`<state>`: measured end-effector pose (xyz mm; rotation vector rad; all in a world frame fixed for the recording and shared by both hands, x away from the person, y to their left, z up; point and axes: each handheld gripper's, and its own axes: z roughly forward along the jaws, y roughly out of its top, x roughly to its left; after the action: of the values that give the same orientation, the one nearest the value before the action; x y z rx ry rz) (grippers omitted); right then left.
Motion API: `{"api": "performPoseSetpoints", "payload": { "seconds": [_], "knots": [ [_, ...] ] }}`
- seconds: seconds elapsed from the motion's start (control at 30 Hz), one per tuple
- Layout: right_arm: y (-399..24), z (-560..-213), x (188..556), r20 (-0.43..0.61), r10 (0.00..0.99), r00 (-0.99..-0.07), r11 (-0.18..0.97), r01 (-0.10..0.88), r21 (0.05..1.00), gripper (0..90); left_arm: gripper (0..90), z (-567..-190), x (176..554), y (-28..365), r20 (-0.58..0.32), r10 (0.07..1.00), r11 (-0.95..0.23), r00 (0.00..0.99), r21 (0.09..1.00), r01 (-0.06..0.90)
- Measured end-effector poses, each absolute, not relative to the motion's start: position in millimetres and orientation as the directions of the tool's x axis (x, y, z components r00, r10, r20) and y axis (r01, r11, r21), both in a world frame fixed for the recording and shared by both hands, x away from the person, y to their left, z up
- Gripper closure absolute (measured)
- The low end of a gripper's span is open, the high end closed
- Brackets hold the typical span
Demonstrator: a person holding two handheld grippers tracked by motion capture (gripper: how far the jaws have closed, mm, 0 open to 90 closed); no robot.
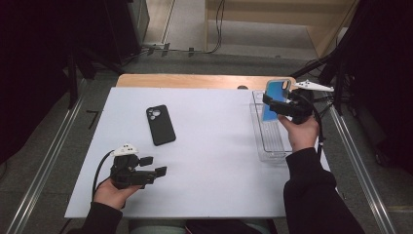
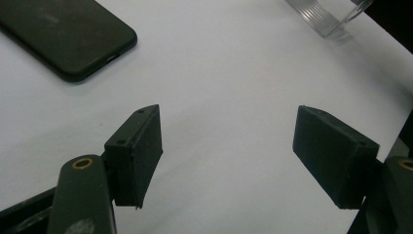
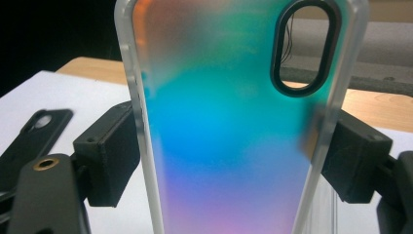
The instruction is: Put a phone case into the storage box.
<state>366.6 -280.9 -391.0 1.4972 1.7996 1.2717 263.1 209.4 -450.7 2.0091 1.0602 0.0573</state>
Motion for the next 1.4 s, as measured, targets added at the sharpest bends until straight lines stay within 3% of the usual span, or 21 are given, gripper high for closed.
{"api": "performPoseSetpoints", "payload": {
  "seconds": [0.73,1.13,1.4],
  "knots": [
    [-291.1,-394.5,430.5,0.237,0.951,-0.201,-0.102,0.518,0.849,16.1,26.7,-451.8,263.3,209.1,-0.326,0.697,-0.284,0.639,0.692,0.663],
    [-284.6,-411.3,463.7,0.148,0.974,-0.173,-0.036,0.524,0.851,16.1,26.7,-450.7,262.3,209.6,-0.309,0.706,-0.285,0.637,0.699,0.656],
    [-285.1,-430.3,476.3,0.153,0.977,-0.147,-0.048,0.549,0.834,16.0,26.7,-451.2,262.9,210.0,-0.312,0.703,-0.289,0.639,0.696,0.658]
  ]
}}
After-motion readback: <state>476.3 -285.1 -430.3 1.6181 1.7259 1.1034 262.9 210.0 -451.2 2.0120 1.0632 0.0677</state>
